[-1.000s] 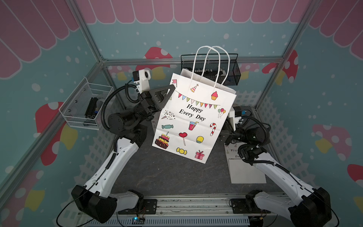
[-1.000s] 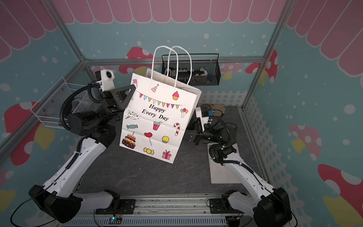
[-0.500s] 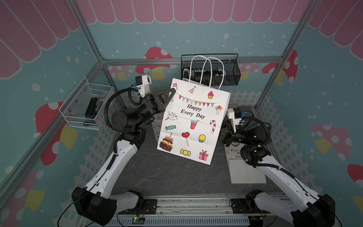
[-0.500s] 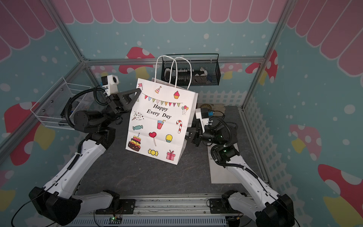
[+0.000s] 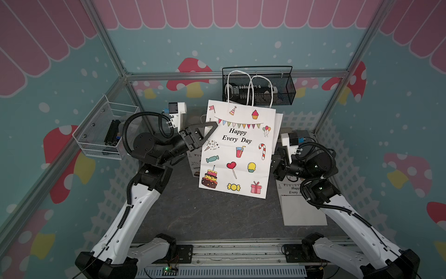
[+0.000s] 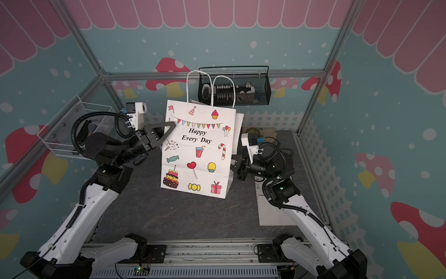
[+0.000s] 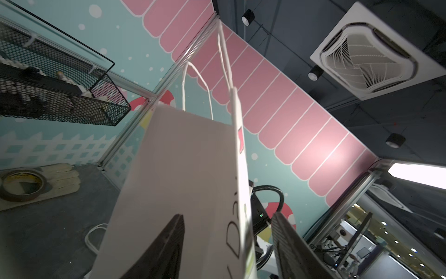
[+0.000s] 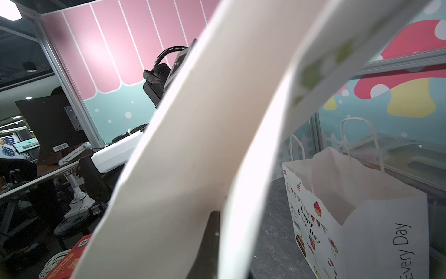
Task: Put away the paper bag
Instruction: Press the paper bag.
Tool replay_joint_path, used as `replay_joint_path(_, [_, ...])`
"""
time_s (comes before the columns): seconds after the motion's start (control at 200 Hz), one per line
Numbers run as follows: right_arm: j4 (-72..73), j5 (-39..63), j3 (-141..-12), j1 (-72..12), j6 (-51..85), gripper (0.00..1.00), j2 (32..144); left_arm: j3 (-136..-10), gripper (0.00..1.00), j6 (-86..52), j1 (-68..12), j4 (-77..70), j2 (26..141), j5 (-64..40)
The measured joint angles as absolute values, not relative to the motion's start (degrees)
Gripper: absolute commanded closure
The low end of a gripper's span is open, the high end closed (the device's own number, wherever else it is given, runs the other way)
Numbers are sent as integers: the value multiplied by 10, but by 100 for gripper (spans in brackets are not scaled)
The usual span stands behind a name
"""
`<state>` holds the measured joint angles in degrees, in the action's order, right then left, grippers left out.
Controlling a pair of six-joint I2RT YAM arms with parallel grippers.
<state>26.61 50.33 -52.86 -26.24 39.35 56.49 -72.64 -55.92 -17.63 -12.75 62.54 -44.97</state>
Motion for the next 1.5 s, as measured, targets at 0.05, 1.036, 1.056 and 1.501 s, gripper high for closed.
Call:
replay_joint_path(0.05, [248, 500, -533, -262, 384, 100, 557, -726, 24, -526, -175, -80, 608, -430])
replay_joint_path(1.036, [94, 516, -552, -239, 298, 100, 524, -653, 45, -396, -257, 43, 561, -495])
replay_joint_path(1.056, [91, 515, -552, -239, 296, 100, 522, -653, 41, -398, -257, 46, 559, -495])
replay_joint_path(1.501, [95, 526, -553, -226, 303, 100, 509, -651, 56, -413, -258, 45, 544, -519])
